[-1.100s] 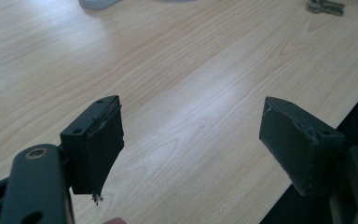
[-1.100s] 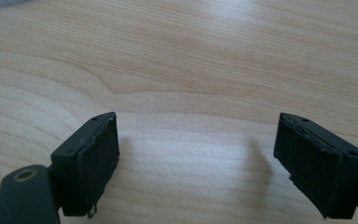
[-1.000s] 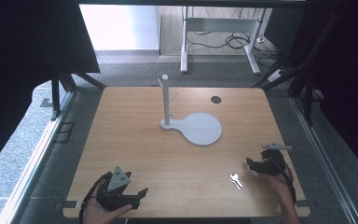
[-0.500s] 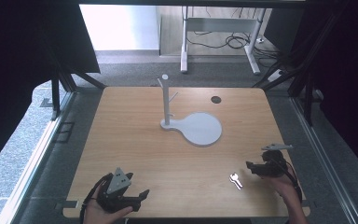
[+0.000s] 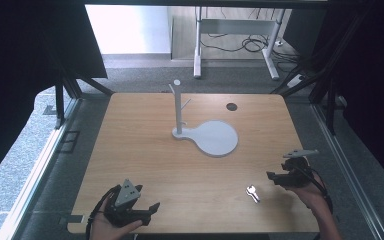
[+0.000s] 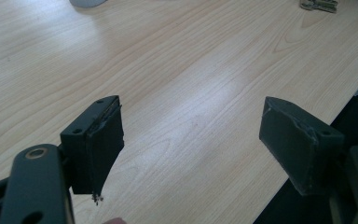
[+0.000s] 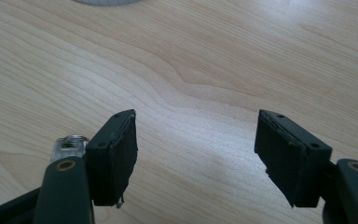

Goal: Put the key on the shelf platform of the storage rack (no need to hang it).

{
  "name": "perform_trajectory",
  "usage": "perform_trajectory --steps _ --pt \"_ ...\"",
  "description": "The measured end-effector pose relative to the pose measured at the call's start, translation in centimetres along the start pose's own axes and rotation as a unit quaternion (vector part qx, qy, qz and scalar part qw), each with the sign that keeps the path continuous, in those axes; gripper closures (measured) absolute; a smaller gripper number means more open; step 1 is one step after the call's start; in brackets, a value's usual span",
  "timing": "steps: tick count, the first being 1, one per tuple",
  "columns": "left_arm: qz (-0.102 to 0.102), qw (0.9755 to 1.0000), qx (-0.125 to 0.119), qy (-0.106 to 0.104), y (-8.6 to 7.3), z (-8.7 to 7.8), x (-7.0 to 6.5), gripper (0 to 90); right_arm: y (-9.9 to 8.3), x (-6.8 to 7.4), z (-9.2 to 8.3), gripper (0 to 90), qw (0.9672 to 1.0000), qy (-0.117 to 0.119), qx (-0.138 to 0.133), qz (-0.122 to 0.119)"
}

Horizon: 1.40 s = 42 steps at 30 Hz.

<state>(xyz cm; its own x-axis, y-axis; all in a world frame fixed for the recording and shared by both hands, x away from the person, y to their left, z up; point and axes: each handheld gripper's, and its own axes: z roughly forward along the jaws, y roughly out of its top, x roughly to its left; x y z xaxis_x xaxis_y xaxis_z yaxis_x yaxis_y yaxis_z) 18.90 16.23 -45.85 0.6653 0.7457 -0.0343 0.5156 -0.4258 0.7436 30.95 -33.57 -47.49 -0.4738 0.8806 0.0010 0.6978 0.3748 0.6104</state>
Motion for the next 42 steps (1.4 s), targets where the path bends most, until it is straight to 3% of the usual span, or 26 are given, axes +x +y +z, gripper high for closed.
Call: perform_trajectory --steps 20,30,42 --pt "-0.007 1.0 0.002 0.003 -0.3 0.2 0.6 22.2 1.9 1.7 -0.9 33.3 0.9986 0.029 0.03 -0.033" --pt "-0.006 1.0 0.001 0.002 -0.2 0.2 0.6 22.2 2.6 3.2 -1.1 33.3 0.9959 0.036 0.056 -0.062" --pt "-0.008 1.0 0.001 0.0 -0.2 0.4 0.6 22.3 2.9 4.3 -0.9 33.1 0.9936 0.044 0.075 -0.073"
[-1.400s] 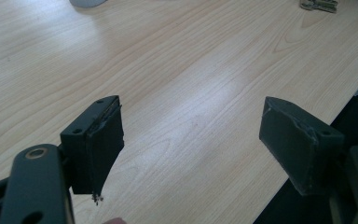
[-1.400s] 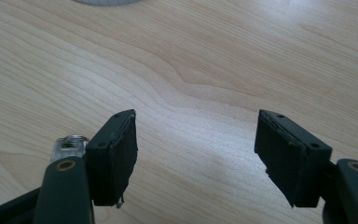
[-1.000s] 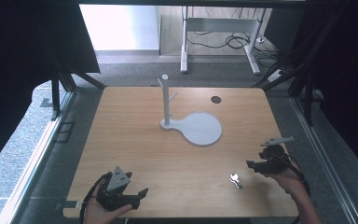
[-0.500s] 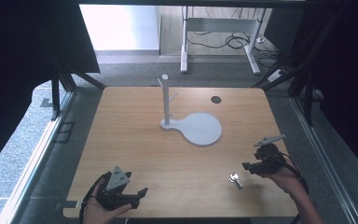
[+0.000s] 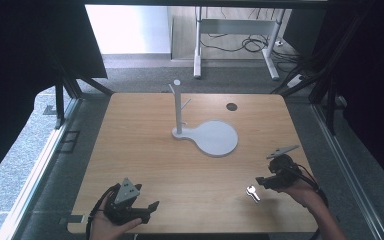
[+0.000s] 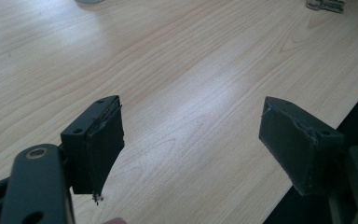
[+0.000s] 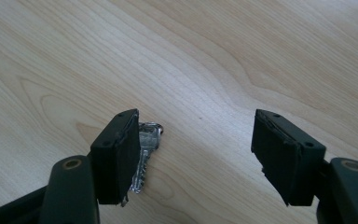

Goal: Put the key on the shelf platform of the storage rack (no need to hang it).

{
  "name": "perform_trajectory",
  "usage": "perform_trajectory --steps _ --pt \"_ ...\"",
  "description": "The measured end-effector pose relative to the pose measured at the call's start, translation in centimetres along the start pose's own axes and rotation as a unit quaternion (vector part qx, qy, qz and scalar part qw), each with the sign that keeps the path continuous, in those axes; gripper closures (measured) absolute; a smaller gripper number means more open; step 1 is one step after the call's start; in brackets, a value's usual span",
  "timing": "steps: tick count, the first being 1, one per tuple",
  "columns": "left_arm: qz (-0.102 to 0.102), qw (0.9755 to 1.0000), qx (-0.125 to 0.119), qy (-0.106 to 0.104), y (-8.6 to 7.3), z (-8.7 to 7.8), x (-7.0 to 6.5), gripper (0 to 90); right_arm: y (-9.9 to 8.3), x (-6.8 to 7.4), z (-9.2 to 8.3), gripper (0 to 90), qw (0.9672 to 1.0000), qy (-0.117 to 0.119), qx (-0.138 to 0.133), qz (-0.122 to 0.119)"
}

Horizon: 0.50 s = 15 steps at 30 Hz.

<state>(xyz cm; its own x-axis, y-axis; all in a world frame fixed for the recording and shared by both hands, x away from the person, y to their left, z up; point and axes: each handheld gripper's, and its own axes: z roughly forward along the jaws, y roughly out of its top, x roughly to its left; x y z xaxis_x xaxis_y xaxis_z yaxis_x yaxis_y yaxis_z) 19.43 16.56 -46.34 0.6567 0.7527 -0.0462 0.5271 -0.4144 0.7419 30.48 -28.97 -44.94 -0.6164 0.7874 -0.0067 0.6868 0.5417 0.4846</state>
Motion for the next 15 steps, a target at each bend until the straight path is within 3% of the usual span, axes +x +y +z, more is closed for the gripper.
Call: perform_trajectory --steps 15 --pt "0.002 1.0 0.0 -0.002 0.1 0.0 -0.2 22.3 0.3 1.1 0.8 32.8 0.9997 0.005 0.022 -0.013"
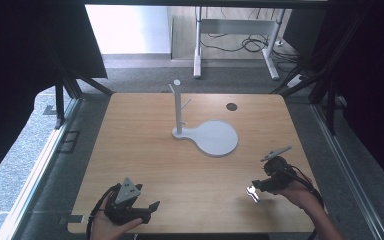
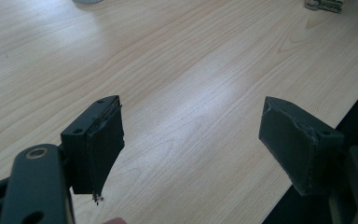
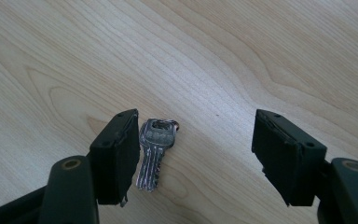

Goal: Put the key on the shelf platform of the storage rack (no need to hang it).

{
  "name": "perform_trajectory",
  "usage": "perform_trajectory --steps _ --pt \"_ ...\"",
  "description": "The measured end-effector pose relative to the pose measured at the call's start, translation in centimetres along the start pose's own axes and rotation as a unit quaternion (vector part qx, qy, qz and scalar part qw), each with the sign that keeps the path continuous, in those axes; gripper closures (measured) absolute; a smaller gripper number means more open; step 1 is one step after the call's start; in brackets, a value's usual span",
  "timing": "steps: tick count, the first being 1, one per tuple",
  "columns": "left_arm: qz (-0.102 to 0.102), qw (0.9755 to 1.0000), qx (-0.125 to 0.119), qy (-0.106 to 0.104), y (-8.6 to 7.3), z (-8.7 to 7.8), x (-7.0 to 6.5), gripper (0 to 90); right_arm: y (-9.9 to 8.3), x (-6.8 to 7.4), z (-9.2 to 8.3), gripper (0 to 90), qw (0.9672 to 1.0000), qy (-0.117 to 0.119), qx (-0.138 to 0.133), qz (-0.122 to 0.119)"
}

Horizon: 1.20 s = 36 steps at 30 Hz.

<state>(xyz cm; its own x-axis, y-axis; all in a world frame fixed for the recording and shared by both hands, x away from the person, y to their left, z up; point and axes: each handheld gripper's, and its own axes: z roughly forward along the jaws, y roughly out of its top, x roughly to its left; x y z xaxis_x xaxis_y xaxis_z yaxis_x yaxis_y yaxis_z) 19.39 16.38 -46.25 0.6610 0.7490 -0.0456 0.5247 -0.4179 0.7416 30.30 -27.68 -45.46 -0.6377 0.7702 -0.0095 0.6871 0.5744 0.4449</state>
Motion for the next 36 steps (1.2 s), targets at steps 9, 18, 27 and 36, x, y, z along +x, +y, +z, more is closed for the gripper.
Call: perform_trajectory --steps 9,18,27,36 --pt "-0.001 1.0 -0.003 0.0 0.0 -0.1 0.0 22.2 0.0 0.6 1.2 32.7 0.9999 0.002 0.015 0.0" --pt "-0.001 1.0 -0.002 0.001 -0.1 -0.2 0.1 22.2 0.0 1.1 3.1 32.4 0.999 0.0 0.043 -0.009" --pt "-0.002 1.0 -0.002 0.001 -0.1 -0.2 0.2 22.2 -0.5 1.5 4.2 32.7 0.9983 0.005 0.057 -0.007" --pt "0.0 1.0 -0.002 0.0 -0.1 -0.2 0.1 22.2 -0.7 1.9 5.1 36.1 0.9977 0.001 0.067 -0.01"
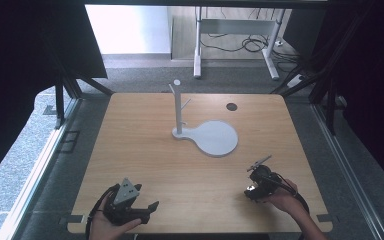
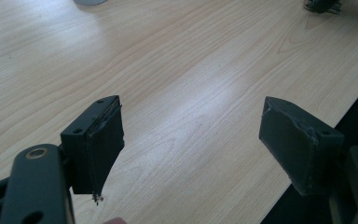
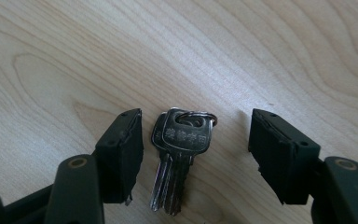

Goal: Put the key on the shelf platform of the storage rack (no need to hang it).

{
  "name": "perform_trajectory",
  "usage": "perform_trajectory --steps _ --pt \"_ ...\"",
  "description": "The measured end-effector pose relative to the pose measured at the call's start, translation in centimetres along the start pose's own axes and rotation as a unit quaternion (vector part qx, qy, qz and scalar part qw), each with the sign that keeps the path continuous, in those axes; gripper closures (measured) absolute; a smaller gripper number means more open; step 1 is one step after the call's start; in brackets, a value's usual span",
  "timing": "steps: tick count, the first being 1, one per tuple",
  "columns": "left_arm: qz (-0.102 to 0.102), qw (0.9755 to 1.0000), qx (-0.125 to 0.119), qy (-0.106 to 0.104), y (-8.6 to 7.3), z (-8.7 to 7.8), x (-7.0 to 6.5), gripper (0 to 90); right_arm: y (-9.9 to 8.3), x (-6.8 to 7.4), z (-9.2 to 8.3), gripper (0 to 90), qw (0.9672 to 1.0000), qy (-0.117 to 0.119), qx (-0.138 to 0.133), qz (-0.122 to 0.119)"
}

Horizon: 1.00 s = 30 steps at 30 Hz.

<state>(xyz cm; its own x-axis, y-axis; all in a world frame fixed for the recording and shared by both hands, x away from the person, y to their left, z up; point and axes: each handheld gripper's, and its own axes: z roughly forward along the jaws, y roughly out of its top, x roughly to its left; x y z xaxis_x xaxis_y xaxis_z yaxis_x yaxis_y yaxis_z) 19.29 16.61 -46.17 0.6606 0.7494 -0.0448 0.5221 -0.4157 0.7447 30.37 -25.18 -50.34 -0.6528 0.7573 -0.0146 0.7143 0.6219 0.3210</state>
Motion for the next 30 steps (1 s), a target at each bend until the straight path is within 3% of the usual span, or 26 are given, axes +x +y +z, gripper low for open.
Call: perform_trajectory --steps 9,19,30 --pt "-0.001 1.0 0.001 0.001 -0.05 0.07 0.04 22.2 -0.05 -0.18 0.05 45.1 1.0 0.006 0.004 0.002" --pt "0.0 1.0 0.002 0.0 -0.04 0.12 0.01 22.2 -0.04 -0.37 -0.2 63.1 0.9999 0.007 0.01 0.006" --pt "-0.001 1.0 0.003 0.001 -0.06 0.15 0.03 22.2 0.05 -0.36 -0.23 66.2 0.9999 0.008 0.013 0.008"
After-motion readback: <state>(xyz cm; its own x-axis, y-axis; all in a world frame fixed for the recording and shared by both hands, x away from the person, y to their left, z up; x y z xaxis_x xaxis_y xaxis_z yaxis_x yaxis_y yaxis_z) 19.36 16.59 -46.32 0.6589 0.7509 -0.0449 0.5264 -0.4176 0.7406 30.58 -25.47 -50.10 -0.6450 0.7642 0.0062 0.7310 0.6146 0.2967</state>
